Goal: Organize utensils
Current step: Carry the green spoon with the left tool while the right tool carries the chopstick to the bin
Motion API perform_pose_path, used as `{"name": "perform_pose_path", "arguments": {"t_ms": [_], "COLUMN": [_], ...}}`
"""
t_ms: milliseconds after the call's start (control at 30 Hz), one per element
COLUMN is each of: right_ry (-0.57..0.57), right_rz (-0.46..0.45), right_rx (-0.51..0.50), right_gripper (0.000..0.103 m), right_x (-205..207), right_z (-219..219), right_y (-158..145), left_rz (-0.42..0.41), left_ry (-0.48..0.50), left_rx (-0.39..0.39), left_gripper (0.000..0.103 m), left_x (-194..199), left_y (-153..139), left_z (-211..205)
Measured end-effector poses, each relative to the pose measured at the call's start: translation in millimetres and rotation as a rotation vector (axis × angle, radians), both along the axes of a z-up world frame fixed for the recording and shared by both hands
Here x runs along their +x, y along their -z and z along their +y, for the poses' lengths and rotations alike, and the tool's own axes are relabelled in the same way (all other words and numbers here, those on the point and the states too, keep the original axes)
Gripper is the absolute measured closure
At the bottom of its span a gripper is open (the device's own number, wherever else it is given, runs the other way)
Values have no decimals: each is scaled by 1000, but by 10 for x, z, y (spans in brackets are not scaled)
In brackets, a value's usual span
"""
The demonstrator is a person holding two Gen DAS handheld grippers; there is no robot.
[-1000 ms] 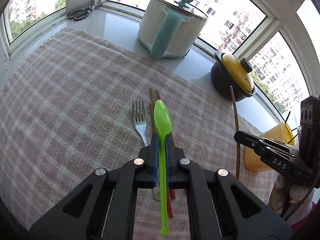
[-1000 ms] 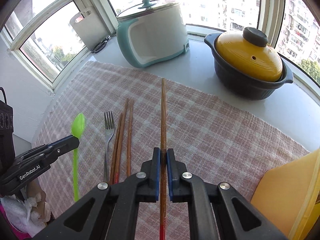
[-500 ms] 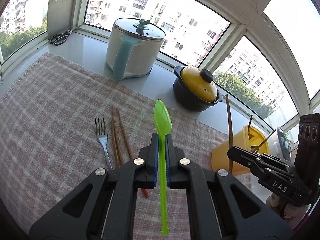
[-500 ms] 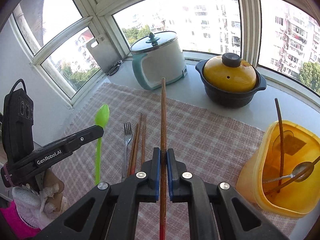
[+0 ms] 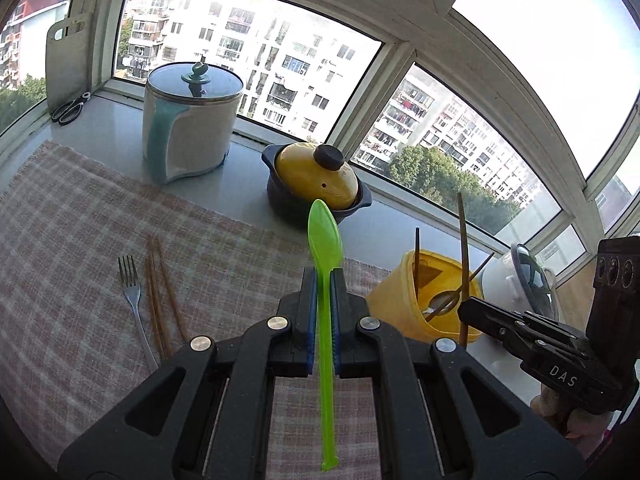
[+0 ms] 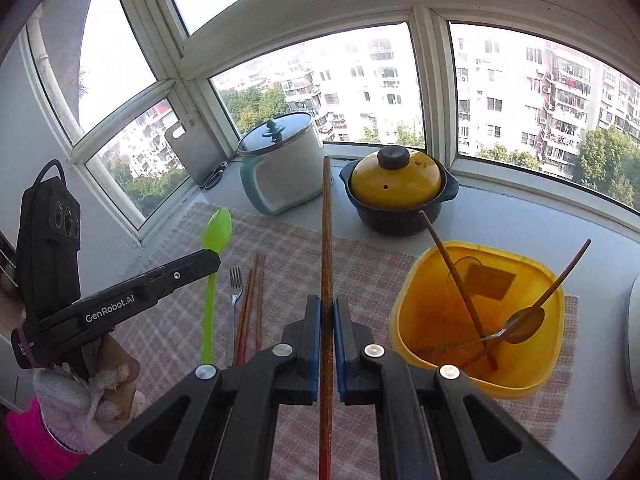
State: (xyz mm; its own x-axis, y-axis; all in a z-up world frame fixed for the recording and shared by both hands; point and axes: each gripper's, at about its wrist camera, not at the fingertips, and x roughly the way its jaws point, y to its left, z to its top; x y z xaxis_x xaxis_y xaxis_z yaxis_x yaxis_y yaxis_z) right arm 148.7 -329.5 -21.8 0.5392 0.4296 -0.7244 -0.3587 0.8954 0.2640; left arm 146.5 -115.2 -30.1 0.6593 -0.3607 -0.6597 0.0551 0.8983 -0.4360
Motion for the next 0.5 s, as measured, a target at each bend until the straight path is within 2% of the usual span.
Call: {"name": "perform_pose_path", "arguments": {"t_ms": [500], "right_ry": [133], "right_rz": [-50], "right_rx": [9], "right_gripper": [99], "right_x": [35], "right_z": [-772], "right_y": [-190], "left_rz": [-53], "left_ry": [73], "left_rx": [-22], "left_gripper": [99], "left_x": [269], "left_y": [-175], "left_z": [-692]}}
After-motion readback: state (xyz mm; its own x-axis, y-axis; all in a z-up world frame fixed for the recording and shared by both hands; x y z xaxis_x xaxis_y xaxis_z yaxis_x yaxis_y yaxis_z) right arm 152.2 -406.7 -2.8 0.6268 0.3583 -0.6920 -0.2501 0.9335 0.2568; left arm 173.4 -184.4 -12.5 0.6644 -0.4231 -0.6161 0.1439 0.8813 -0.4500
